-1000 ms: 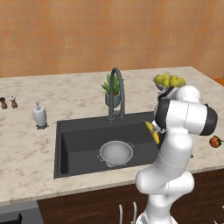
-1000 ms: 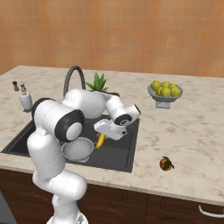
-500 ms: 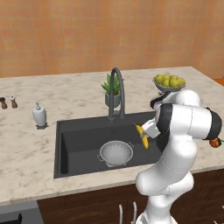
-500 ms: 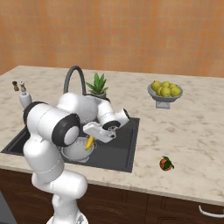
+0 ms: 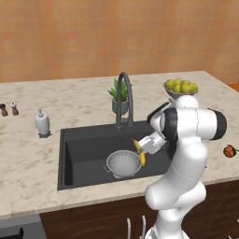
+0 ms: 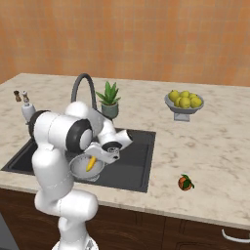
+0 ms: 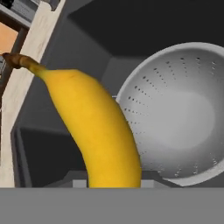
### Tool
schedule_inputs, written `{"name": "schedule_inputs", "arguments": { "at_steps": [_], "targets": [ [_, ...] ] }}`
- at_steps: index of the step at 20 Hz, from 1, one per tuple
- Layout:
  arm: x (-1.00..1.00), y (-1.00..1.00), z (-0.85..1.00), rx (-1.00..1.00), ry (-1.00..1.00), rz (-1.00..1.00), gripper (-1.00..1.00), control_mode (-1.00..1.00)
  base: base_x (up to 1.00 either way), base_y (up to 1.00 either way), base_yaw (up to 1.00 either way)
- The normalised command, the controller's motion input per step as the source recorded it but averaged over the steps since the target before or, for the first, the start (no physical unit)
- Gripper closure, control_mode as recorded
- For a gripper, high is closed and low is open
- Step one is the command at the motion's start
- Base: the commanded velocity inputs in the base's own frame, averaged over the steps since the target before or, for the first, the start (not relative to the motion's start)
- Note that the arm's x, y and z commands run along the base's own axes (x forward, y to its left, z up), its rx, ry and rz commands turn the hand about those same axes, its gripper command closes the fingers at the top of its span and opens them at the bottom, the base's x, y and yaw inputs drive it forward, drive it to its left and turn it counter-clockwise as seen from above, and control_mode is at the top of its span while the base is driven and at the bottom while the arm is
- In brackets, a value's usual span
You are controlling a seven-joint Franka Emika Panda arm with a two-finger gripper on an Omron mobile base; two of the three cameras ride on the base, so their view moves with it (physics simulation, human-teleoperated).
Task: Put the colander in the sink, put the banana, orange in the colander, and turn on the sink faucet and pour water over the colander.
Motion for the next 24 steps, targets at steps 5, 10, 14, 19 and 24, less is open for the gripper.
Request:
{"name": "schedule_inputs", "arguments": {
  "at_steps": [5, 10, 14, 19, 24],
  "targets": [
    [0.28, 0.36, -0.43, 0.0, 0.0, -0.03, 1.0, -1.0, 0.0, 0.0, 0.0],
    [0.45, 0.18, -0.33, 0.0, 0.0, -0.05, 1.0, -1.0, 0.0, 0.0, 0.0],
    [0.47, 0.0, -0.29, 0.0, 0.0, -0.06, 1.0, -1.0, 0.0, 0.0, 0.0],
    [0.29, 0.0, -0.34, 0.0, 0.0, -0.03, 1.0, -1.0, 0.0, 0.0, 0.0],
    [0.16, 0.0, -0.33, 0.0, 0.0, -0.01, 1.0, -1.0, 0.0, 0.0, 0.0]
  ]
}}
